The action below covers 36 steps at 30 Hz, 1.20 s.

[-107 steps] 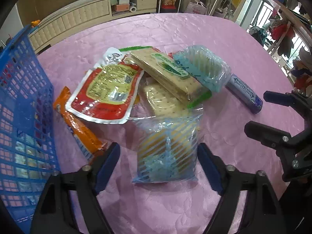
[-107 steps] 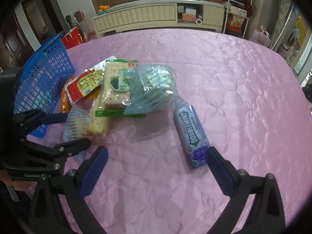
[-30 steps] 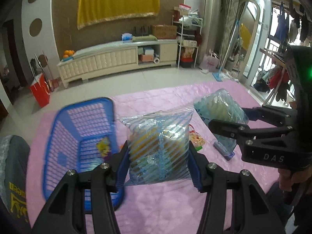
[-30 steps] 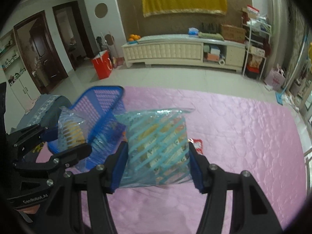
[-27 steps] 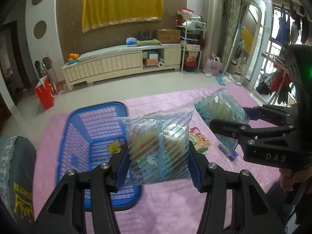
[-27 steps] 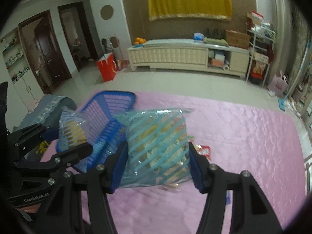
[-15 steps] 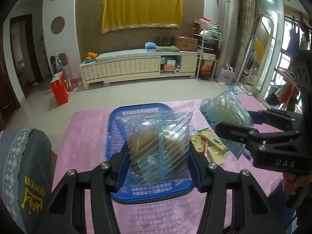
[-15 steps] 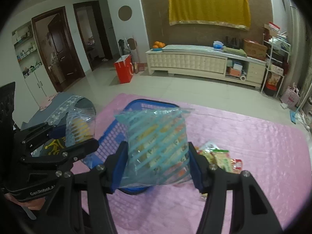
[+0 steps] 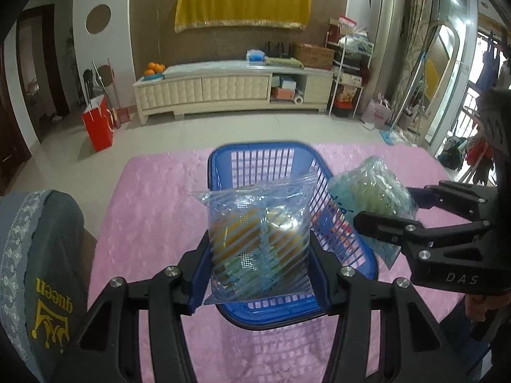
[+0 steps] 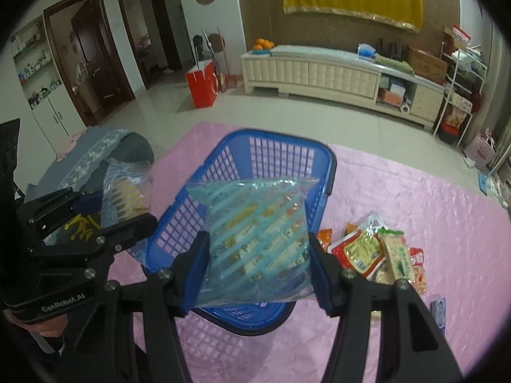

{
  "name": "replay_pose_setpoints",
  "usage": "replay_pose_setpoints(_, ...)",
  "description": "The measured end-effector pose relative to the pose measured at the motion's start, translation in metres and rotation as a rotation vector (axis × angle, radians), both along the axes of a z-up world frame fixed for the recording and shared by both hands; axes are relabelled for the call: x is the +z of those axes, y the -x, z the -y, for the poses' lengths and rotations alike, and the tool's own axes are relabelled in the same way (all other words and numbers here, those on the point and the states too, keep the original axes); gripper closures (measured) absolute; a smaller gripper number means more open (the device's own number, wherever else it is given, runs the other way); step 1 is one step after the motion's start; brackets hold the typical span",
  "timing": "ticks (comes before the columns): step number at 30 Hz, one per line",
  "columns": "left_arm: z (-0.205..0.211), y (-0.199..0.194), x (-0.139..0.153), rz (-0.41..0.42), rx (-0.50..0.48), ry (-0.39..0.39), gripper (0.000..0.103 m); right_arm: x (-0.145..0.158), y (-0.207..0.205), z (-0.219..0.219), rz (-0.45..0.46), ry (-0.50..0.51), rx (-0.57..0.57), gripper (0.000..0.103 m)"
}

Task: Organize snacks
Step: 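Carry both held striped bags over the blue basket, then drop the bread bag into the basket with left tool while right tool releases its bag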

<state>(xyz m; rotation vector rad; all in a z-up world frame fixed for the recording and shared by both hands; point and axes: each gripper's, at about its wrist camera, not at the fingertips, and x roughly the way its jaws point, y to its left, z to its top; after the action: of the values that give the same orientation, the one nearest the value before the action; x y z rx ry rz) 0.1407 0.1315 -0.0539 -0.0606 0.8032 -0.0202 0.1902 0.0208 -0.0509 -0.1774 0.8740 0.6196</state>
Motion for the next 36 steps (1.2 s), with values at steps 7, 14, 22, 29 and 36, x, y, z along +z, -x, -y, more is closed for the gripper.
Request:
replay_pose_setpoints(7, -0.005, -0.014, -0.031, -0.08, -0.006, 0.018, 0.052, -0.021, 0.0, -0.007, -0.042, 0.044, 0.003, 0.04)
replay_pose_setpoints(14, -0.011, -0.018, -0.042, -0.11, -0.005, 0.054, 0.052, -0.031, 0.003, -0.017, -0.054, 0.081, 0.014, 0.04)
replay_pose_setpoints(22, -0.011, -0.02, -0.045, -0.117, -0.017, 0.047, 0.052, -0.034, 0.004, -0.021, -0.063, 0.105, 0.018, 0.04)
replay_pose_setpoints(29, -0.014, -0.021, -0.048, -0.124, -0.009, 0.069, 0.05, -0.034, 0.005, -0.021, -0.06, 0.108, 0.022, 0.04)
replay_pose_setpoints(36, -0.014, -0.014, -0.039, -0.093, -0.007, 0.06, 0.033, -0.023, 0.007, -0.014, -0.023, 0.069, 0.016, 0.024)
